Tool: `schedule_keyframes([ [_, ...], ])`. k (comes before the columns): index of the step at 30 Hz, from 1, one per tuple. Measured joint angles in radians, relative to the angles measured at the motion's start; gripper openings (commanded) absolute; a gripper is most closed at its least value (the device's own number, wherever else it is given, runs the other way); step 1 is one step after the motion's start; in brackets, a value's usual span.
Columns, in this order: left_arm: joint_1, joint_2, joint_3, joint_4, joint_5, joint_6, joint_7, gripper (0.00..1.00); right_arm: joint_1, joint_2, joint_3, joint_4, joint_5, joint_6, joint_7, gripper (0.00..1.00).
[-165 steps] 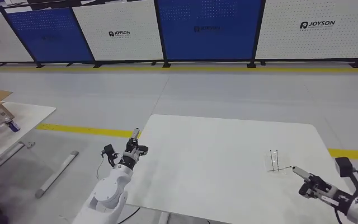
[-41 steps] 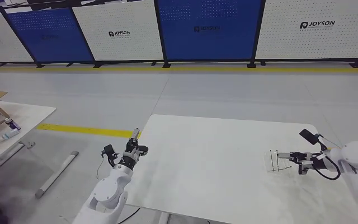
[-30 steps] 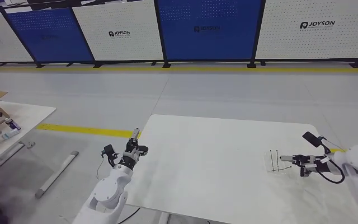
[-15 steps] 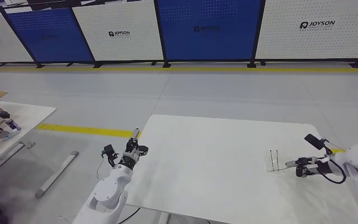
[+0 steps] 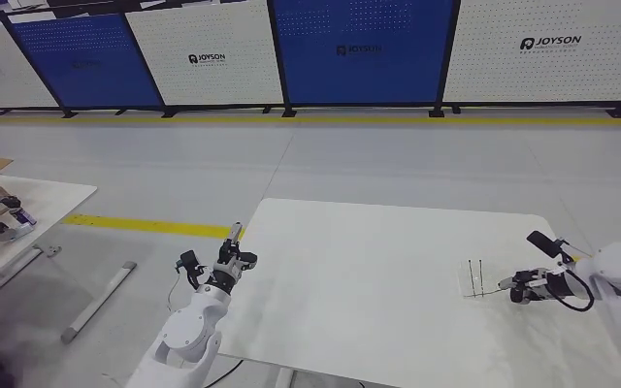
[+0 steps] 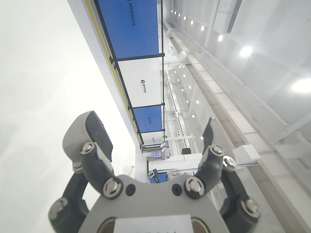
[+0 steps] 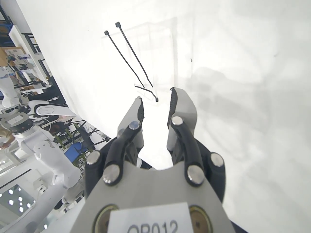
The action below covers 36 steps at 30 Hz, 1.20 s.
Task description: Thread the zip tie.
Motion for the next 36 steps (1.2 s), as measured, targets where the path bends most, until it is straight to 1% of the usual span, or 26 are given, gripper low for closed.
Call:
schedule_keyframes([
  [2, 0.0, 0.0, 0.0, 0.0, 0.0, 0.0, 0.0, 1.0, 0.008, -0.004, -0.008, 0.012, -0.001, -0.002, -0.001, 0.23],
  [4, 0.0, 0.0, 0.0, 0.0, 0.0, 0.0, 0.0, 1.0, 0.014, -0.008, -0.014, 0.023, -0.002, -0.003, -0.002, 0.2],
  [12, 0.0, 0.0, 0.0, 0.0, 0.0, 0.0, 0.0, 1.0, 0.043, -0.024, -0.038, 0.074, 0.002, -0.019, -0.002, 0.21],
  [15, 0.0, 0.0, 0.0, 0.0, 0.0, 0.0, 0.0, 1.0, 0.051, -0.029, -0.046, 0.086, 0.002, -0.024, -0.002, 0.18],
  [19, 0.0, 0.0, 0.0, 0.0, 0.0, 0.0, 0.0, 1.0, 0.061, -0.035, -0.054, 0.099, 0.001, -0.027, -0.004, 0.17],
  [23, 0.0, 0.0, 0.0, 0.0, 0.0, 0.0, 0.0, 1.0, 0.071, -0.04, -0.062, 0.113, 0.001, -0.029, -0.004, 0.1],
  [24, 0.0, 0.0, 0.0, 0.0, 0.0, 0.0, 0.0, 1.0, 0.073, -0.042, -0.063, 0.116, 0.001, -0.03, -0.004, 0.04],
  [25, 0.0, 0.0, 0.0, 0.0, 0.0, 0.0, 0.0, 1.0, 0.075, -0.043, -0.065, 0.119, 0.001, -0.031, -0.004, 0.01],
  [26, 0.0, 0.0, 0.0, 0.0, 0.0, 0.0, 0.0, 1.0, 0.077, -0.044, -0.066, 0.123, 0.001, -0.033, -0.004, 0.0],
  [36, 0.0, 0.0, 0.0, 0.0, 0.0, 0.0, 0.0, 1.0, 0.092, -0.048, -0.071, 0.146, -0.002, -0.056, 0.0, 0.0],
])
